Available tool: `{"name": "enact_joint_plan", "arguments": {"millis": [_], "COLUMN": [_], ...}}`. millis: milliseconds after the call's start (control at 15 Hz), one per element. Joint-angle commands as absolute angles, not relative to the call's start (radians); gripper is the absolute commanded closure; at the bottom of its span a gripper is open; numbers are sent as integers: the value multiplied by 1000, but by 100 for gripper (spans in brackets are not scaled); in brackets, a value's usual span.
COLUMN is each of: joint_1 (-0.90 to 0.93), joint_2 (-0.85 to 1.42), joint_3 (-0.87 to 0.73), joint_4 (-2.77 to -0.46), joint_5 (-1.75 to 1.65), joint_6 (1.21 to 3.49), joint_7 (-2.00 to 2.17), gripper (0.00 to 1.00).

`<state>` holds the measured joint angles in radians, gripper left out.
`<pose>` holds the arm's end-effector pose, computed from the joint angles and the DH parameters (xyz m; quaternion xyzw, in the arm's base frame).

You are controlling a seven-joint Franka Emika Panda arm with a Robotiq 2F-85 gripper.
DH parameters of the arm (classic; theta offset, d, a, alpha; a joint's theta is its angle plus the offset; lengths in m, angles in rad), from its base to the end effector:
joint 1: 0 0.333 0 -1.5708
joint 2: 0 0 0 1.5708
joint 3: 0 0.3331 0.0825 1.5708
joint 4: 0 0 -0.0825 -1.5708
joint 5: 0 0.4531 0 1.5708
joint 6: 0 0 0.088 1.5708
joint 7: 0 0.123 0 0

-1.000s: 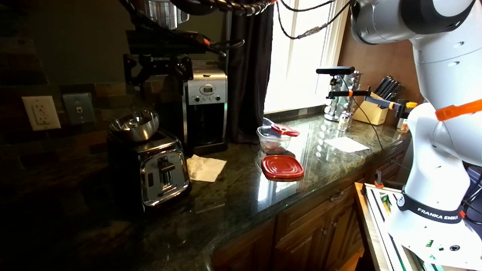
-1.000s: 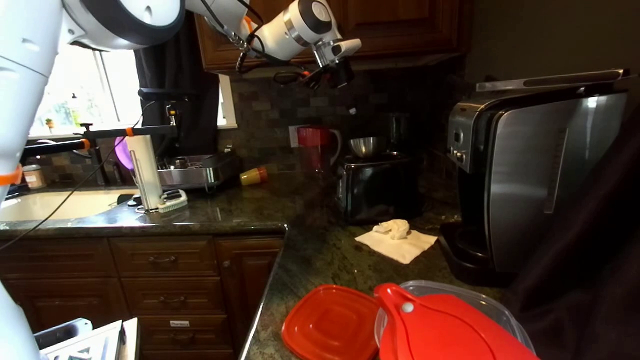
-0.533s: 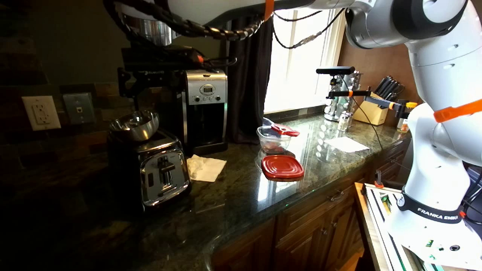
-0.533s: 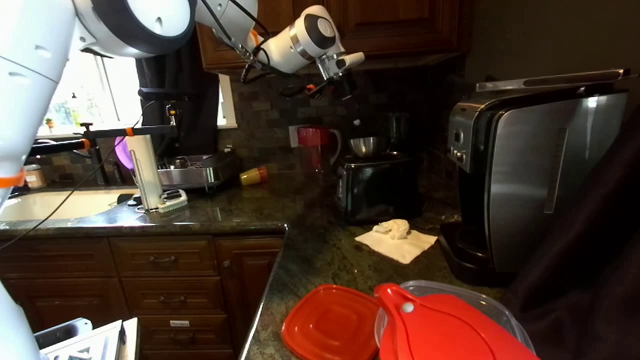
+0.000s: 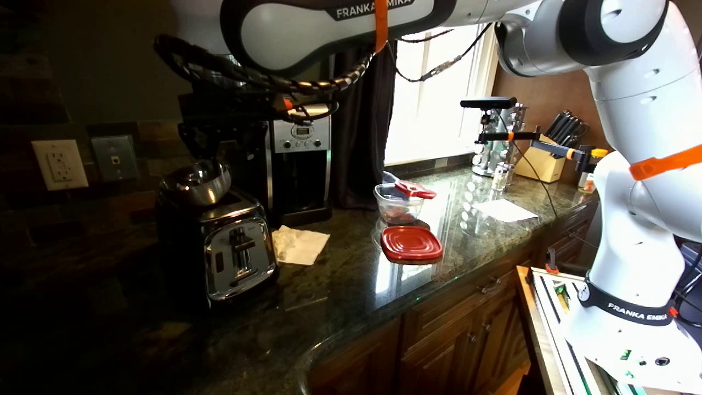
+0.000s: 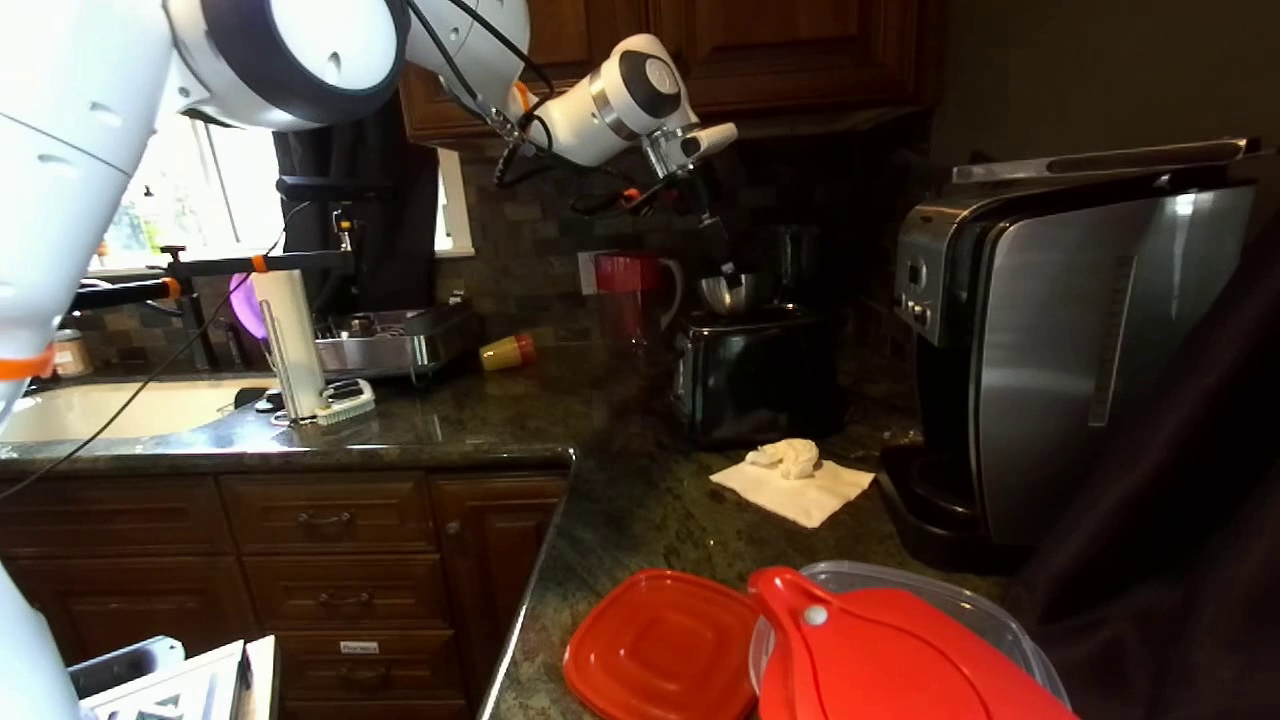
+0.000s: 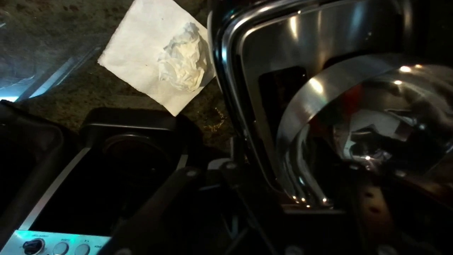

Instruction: Put the bowl on the left counter

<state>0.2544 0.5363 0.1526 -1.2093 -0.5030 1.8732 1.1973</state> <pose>0.7675 0.2518 0.4802 0.9179 -0.3337 0.1920 0.0962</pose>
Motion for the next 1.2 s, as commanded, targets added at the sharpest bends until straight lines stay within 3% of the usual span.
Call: {"name": "enact_joint_plan", "arguments": {"millis": [0,200,600,1133], "joint_1": [257,257,268,244], "joint_2": [535,531,403,230], "joint_3": [147,150,184,353], "joint_4": [-1223,-1226,-1319,-1533], "joint_5": [-510,-507,-519,-358], "joint_6": [1891,1893,1965,2068], "joint_7": [1222,1217,1174,859], "gripper": [78,99,99,99]}}
